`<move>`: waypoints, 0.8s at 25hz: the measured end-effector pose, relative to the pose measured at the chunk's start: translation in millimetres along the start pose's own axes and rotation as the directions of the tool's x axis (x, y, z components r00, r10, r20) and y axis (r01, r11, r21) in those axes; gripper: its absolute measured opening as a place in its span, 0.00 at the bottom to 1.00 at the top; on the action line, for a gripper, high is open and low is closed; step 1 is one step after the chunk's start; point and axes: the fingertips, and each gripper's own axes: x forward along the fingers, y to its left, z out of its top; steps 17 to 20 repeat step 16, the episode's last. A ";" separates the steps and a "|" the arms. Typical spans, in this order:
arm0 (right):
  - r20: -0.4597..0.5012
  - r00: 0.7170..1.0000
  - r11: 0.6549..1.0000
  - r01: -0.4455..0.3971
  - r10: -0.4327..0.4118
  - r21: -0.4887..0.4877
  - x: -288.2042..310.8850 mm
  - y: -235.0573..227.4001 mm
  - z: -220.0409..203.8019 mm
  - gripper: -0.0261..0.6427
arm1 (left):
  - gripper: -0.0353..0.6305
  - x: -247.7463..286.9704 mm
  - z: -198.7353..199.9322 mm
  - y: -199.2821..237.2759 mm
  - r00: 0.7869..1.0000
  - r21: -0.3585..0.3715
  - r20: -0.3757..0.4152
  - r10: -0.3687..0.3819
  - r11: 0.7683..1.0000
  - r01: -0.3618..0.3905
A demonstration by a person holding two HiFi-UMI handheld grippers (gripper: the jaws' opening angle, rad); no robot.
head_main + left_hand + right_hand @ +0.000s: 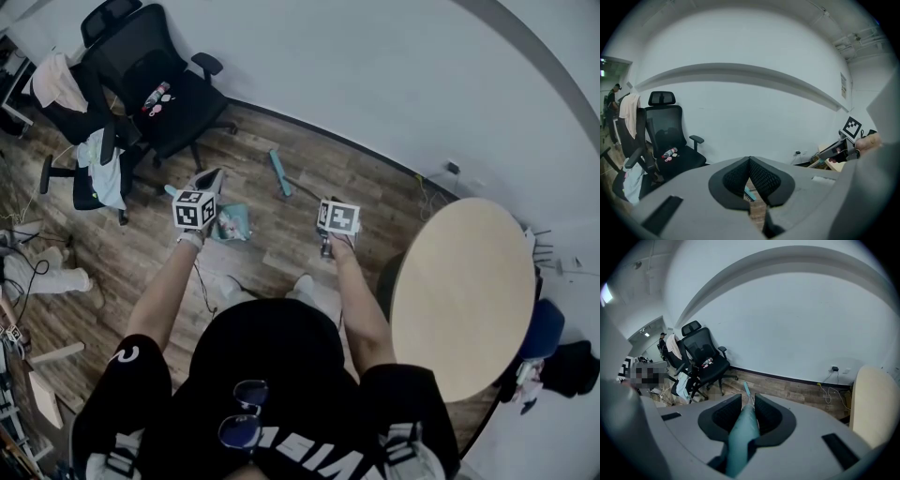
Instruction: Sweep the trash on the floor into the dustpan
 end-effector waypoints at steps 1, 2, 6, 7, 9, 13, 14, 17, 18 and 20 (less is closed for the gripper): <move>0.001 1.000 1.000 0.002 -0.002 -0.001 -0.7 -0.6 -0.3 0.16 | 0.05 -0.4 -0.4 -0.2 1.000 -0.001 0.000 0.000 1.000 0.000; 0.001 1.000 1.000 0.002 -0.002 -0.001 -1.0 -0.7 -1.1 0.16 | 0.05 -0.7 -1.0 -0.3 1.000 -0.002 0.001 -0.001 1.000 0.001; -0.006 1.000 1.000 0.000 0.000 0.007 -0.4 -0.7 -3.0 0.16 | 0.05 0.0 -2.7 1.3 1.000 -0.009 -0.003 -0.001 1.000 0.001; -0.007 1.000 1.000 0.001 -0.001 0.008 -0.6 -0.6 -3.1 0.16 | 0.05 0.2 -2.9 1.8 1.000 -0.010 -0.004 -0.001 1.000 0.001; -0.007 1.000 1.000 0.002 -0.002 0.007 -1.2 -0.3 -3.8 0.16 | 0.05 -0.3 -3.8 2.4 1.000 -0.010 -0.006 -0.003 1.000 0.003; -0.007 1.000 1.000 0.004 -0.004 0.007 -2.9 -0.8 -7.6 0.16 | 0.05 -3.1 -7.5 1.5 1.000 -0.012 -0.009 -0.004 1.000 0.004; -0.008 1.000 1.000 0.005 -0.005 0.008 -3.3 -1.2 -8.4 0.16 | 0.05 -3.5 -8.0 1.3 1.000 -0.013 -0.009 -0.004 1.000 0.004; -0.012 1.000 1.000 0.008 -0.008 0.010 -4.3 -1.9 -10.4 0.16 | 0.05 -4.0 -8.9 1.0 1.000 -0.014 -0.011 -0.003 1.000 0.003; -0.012 1.000 1.000 0.008 -0.008 0.010 -4.3 -1.9 -10.4 0.16 | 0.05 -4.0 -8.9 1.0 1.000 -0.014 -0.011 -0.003 1.000 0.003; -0.012 1.000 1.000 0.008 -0.008 0.010 -4.3 -1.9 -10.4 0.16 | 0.05 -4.0 -8.9 1.0 1.000 -0.014 -0.011 -0.003 1.000 0.003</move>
